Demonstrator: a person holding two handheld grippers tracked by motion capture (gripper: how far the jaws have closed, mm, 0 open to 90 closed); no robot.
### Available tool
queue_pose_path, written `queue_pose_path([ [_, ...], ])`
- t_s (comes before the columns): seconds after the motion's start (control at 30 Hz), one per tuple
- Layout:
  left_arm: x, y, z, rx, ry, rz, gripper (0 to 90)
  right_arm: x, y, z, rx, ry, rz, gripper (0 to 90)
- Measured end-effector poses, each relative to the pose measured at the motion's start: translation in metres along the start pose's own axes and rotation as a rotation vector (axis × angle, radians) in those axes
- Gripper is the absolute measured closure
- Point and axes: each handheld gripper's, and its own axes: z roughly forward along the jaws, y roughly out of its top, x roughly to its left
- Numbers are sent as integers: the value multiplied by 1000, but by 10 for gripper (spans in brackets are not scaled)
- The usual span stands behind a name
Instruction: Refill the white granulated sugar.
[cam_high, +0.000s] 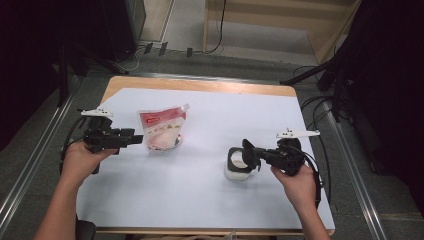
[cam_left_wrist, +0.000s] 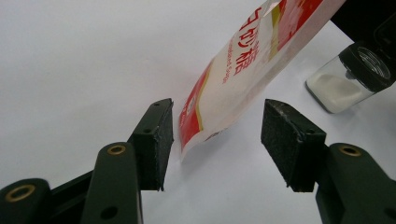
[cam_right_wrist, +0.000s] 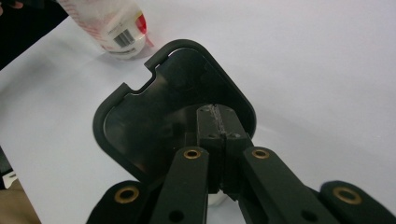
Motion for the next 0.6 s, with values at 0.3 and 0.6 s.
queue_pose_path([
  [0.3,2,0,4,-5,-7,-7,449,11,-2,16,36,42,-38,898],
  [0.6,2,-2,4,0,0,-9,446,16,-1,24,60,29,-75,892],
])
